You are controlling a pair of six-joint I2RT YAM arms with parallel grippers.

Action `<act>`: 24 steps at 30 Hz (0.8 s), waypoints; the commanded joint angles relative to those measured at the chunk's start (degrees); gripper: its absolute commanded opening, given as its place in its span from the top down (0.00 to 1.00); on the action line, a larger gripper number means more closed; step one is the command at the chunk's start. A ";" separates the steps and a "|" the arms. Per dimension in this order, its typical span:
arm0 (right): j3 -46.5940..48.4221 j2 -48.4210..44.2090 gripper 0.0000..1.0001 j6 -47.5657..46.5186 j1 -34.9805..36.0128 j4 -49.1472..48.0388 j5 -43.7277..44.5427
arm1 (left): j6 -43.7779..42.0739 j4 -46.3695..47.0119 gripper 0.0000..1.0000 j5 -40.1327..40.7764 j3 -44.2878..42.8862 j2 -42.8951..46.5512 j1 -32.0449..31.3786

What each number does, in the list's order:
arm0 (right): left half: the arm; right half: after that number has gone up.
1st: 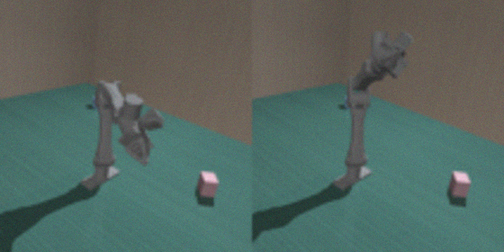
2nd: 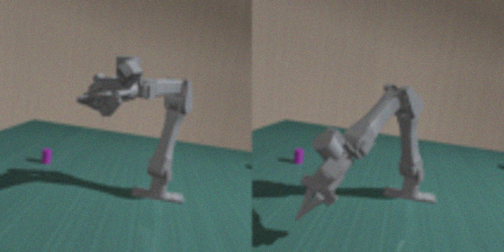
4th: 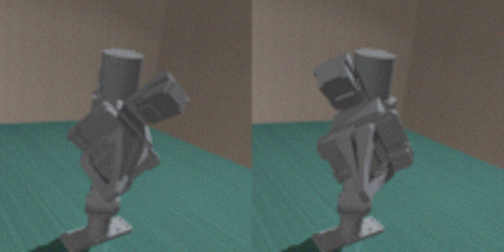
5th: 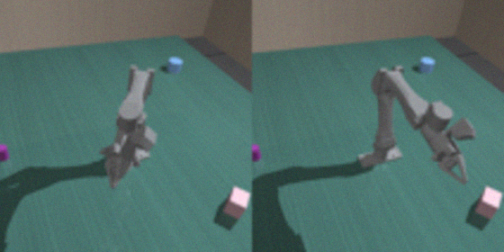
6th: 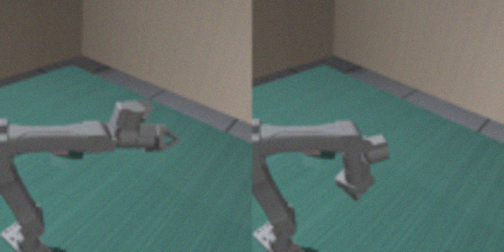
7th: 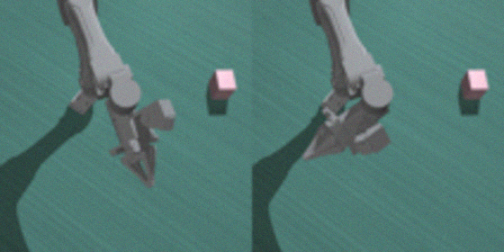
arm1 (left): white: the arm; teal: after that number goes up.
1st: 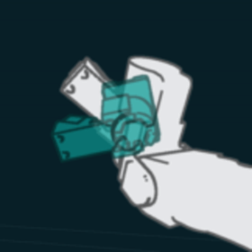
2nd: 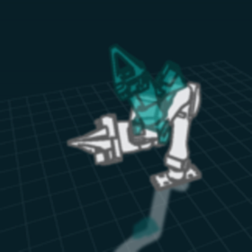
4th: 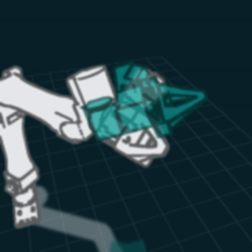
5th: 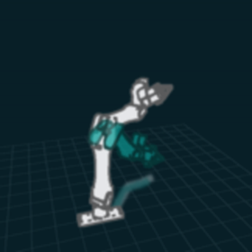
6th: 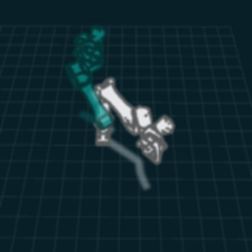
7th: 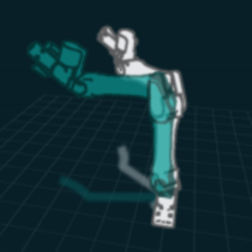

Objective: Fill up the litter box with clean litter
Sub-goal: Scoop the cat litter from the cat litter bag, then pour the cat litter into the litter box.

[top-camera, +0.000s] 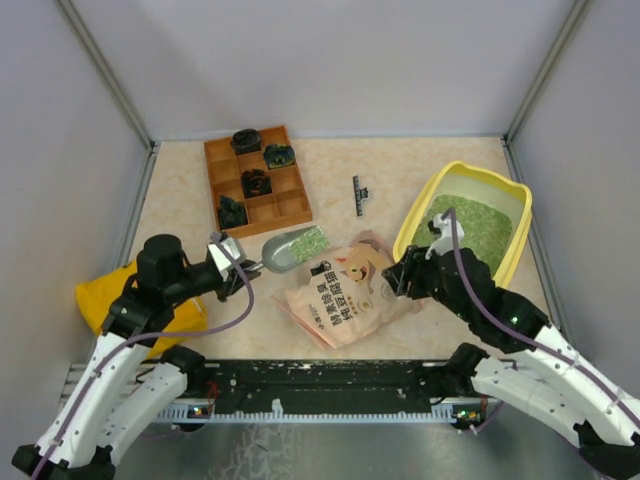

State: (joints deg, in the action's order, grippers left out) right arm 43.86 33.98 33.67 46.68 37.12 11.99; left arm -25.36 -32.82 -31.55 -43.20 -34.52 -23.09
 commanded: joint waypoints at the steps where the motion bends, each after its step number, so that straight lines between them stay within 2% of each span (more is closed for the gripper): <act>1: 6.49 -2.39 0.52 -0.04 -0.35 0.46 3.66 | 6.83 14.51 0.99 -8.78 1.07 -1.50 0.28; 5: 10.36 -3.25 0.52 -0.24 -0.36 2.07 5.32 | 11.22 22.05 0.99 -10.78 2.49 -4.43 0.31; 12: 12.60 -4.72 0.52 -1.54 -0.36 1.71 7.54 | 11.72 27.03 1.00 -15.54 1.67 -12.50 -0.04; 17: 13.91 -4.69 0.52 -2.86 -0.34 1.86 7.78 | 8.53 27.69 1.00 -9.86 -1.21 -18.07 -5.32; 24: 14.40 -7.57 0.52 -2.70 -0.36 0.91 9.99 | 0.53 22.53 1.00 -0.56 -13.56 -31.28 -16.18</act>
State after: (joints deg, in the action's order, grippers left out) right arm 55.31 28.73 31.90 46.68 40.12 19.59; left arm -19.55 -10.85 -36.49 -48.58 -60.69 -35.77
